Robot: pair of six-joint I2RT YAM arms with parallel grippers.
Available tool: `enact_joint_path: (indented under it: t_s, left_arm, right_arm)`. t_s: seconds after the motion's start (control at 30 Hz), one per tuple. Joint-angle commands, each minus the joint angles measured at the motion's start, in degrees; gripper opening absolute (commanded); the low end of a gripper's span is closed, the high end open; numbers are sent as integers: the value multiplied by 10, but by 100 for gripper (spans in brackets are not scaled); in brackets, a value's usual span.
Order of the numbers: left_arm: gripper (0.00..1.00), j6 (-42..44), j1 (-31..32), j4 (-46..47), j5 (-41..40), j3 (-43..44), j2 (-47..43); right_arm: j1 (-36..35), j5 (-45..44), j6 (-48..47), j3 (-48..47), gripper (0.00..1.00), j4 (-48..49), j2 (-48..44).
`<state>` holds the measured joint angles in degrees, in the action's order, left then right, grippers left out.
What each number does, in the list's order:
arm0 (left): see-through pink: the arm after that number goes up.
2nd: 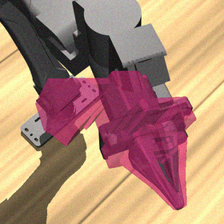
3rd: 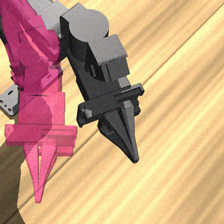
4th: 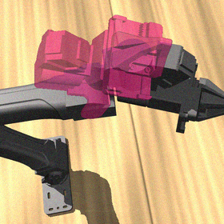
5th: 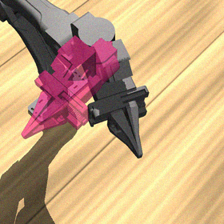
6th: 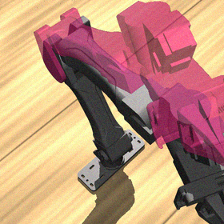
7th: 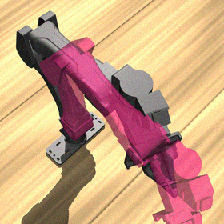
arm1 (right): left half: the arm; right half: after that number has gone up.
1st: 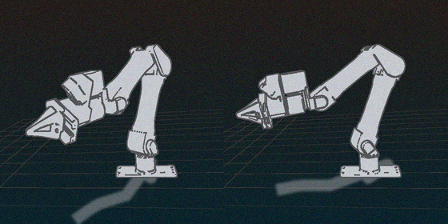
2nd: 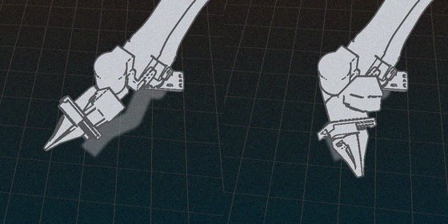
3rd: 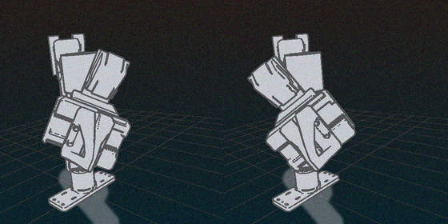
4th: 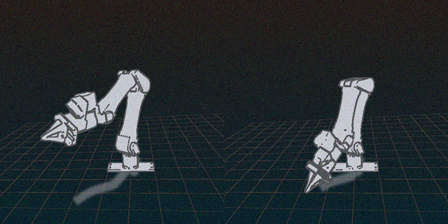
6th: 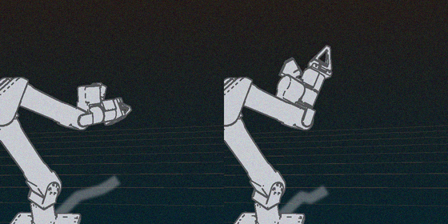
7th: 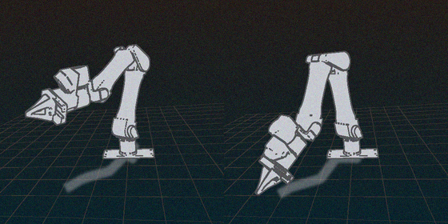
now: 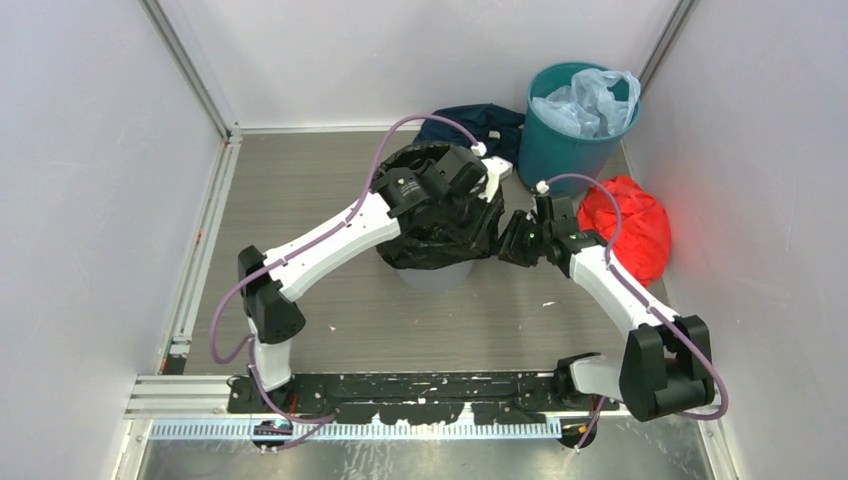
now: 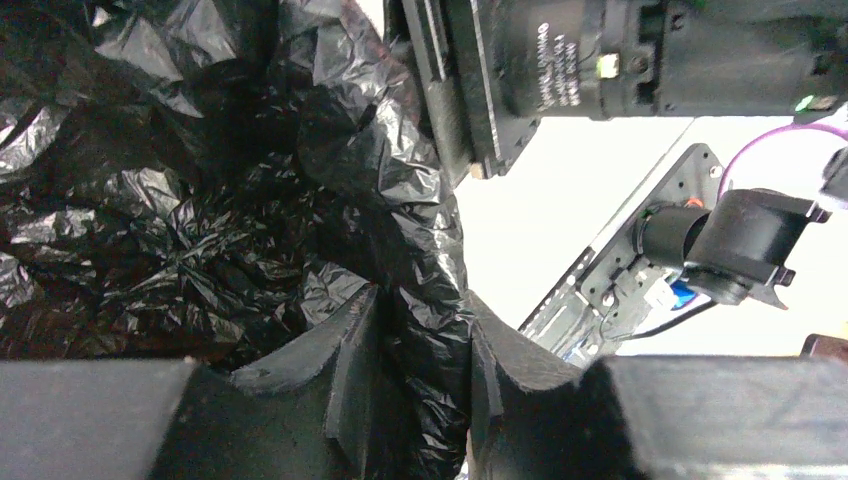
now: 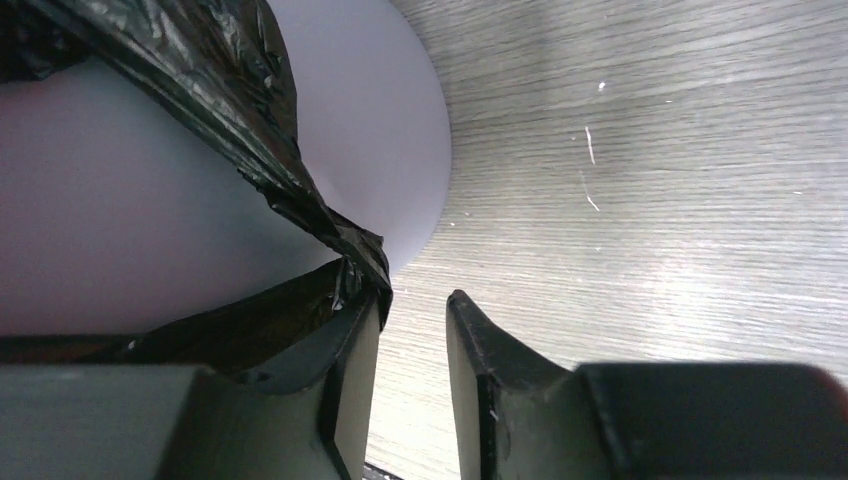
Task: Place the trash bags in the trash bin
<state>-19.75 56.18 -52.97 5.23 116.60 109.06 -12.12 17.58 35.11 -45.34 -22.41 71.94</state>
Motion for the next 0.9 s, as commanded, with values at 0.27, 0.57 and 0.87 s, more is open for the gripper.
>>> enact_joint_path:
  t_s: [0.27, 0.57, 0.87]
  left_arm:
    - [38, 43, -8, 3, 32, -58, -93]
    - [38, 48, -18, 5, 40, -80, -119]
    - [38, 39, -19, 18, 65, -71, -113]
  right_arm:
    - [3, -25, -23, -67, 38, -3, -38]
    - [3, -18, -14, -75, 31, 21, -2]
    - [3, -35, -18, -54, 10, 40, 19]
